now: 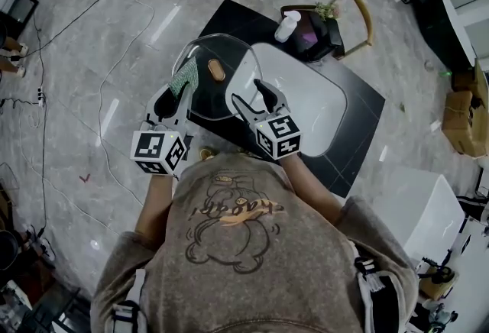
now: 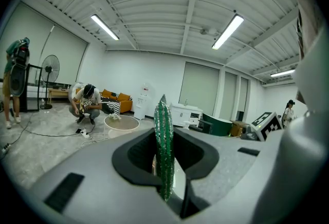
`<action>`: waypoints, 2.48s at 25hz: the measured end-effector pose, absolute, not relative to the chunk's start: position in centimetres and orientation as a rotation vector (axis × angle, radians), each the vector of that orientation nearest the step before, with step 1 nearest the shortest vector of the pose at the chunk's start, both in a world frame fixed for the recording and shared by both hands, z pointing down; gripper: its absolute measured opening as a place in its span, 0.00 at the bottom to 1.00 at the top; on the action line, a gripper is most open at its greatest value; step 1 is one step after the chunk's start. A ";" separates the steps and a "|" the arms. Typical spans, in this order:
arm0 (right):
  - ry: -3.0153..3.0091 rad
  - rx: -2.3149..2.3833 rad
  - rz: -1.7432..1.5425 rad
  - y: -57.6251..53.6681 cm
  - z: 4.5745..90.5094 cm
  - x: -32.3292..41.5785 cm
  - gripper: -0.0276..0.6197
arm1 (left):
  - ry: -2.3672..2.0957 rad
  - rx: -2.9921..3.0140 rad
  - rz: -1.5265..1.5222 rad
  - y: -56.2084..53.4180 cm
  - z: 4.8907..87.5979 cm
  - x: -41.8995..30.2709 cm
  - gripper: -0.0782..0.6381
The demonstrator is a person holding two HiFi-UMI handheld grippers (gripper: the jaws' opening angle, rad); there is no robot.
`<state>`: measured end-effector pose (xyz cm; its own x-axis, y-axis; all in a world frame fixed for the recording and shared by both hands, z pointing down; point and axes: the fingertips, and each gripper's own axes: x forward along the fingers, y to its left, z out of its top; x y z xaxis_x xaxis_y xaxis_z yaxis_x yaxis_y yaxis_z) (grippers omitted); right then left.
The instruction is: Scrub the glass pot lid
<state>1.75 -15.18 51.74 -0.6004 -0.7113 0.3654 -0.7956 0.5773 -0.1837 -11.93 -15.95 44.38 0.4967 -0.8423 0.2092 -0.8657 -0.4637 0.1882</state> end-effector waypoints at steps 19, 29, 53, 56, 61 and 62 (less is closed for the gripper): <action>-2.357 1.105 0.529 -24.2 61.5 -4.8 0.47 | -1.510 2.388 0.151 -16.1 45.5 -15.7 0.23; -2.241 1.102 0.546 -25.1 64.8 -6.7 0.45 | -1.496 2.371 0.155 -16.6 46.5 -17.8 0.23; -2.163 1.177 0.574 -24.5 63.7 -4.5 0.32 | -1.497 2.360 0.107 -16.8 45.8 -19.2 0.23; -2.201 1.203 0.552 -23.7 61.6 -3.8 0.32 | -1.512 2.365 0.091 -16.5 45.4 -19.5 0.23; -2.277 1.225 0.467 -21.9 57.1 -2.7 0.32 | -1.544 2.366 0.062 -16.3 44.4 -19.8 0.23; -2.293 1.229 0.461 -21.5 56.4 -2.5 0.32 | -1.545 2.367 0.059 -16.2 44.3 -19.6 0.23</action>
<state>-2.45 -21.53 56.41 -0.4713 -0.6746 0.5682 -0.8417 0.5365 -0.0613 -19.60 -16.23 44.30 0.4164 -0.8863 0.2027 -0.8991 -0.3683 0.2366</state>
